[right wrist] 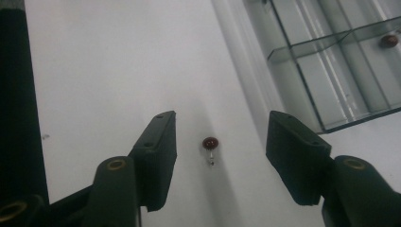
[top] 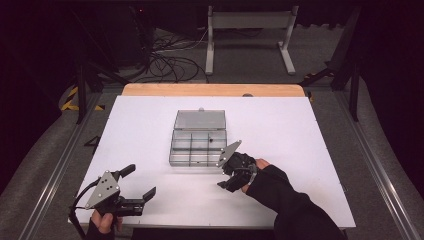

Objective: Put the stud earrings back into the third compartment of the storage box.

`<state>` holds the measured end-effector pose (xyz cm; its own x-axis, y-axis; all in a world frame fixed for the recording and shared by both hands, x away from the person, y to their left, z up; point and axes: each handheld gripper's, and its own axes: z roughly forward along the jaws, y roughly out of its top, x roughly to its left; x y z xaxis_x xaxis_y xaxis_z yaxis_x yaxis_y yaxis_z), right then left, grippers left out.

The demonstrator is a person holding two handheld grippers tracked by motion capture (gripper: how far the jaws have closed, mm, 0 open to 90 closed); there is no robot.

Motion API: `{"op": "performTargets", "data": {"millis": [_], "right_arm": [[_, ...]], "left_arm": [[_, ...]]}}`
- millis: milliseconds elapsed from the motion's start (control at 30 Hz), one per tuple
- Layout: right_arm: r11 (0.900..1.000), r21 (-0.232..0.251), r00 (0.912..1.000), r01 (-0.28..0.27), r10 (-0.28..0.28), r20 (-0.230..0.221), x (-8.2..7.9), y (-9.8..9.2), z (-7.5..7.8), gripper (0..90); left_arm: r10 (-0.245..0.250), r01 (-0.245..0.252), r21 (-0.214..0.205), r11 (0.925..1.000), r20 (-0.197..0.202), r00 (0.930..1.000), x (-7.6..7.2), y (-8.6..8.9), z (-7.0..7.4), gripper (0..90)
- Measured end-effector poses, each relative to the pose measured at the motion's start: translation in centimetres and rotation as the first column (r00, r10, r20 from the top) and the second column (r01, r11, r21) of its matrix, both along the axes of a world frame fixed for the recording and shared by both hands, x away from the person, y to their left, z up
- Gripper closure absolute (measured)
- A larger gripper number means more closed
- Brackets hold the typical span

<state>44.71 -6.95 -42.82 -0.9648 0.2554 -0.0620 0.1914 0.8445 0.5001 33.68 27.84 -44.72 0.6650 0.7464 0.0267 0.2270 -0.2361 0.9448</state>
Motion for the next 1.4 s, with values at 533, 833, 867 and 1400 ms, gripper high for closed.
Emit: {"op": "performTargets", "data": {"millis": [533,833,867,1400], "right_arm": [[0.9861,-0.159,0.998,-0.049,0.041,-0.048,0.2,1.6,-2.2,68.8],[0.9779,-0.203,0.9979,-0.052,0.043,-0.048,0.4,2.1,-2.9,79.1],[0.9779,-0.203,0.9979,-0.052,0.043,-0.048,0.4,2.1,-2.9,79.1],[0.9856,-0.164,0.9986,-0.042,0.036,-0.038,0.3,2.0,-2.1,79.4]], "left_arm": [[-0.001,0.001,-0.004,1.0,0.0,1.0,0.0,0.0,0.0,5.1],[-0.001,0.001,0.001,1.0,0.002,1.0,0.1,0.1,0.0,5.1],[-0.001,0.001,0.001,1.0,0.001,1.0,0.1,0.1,0.0,5.1],[-0.002,0.002,0.002,1.0,0.002,1.0,0.1,0.1,0.0,5.1]]}}
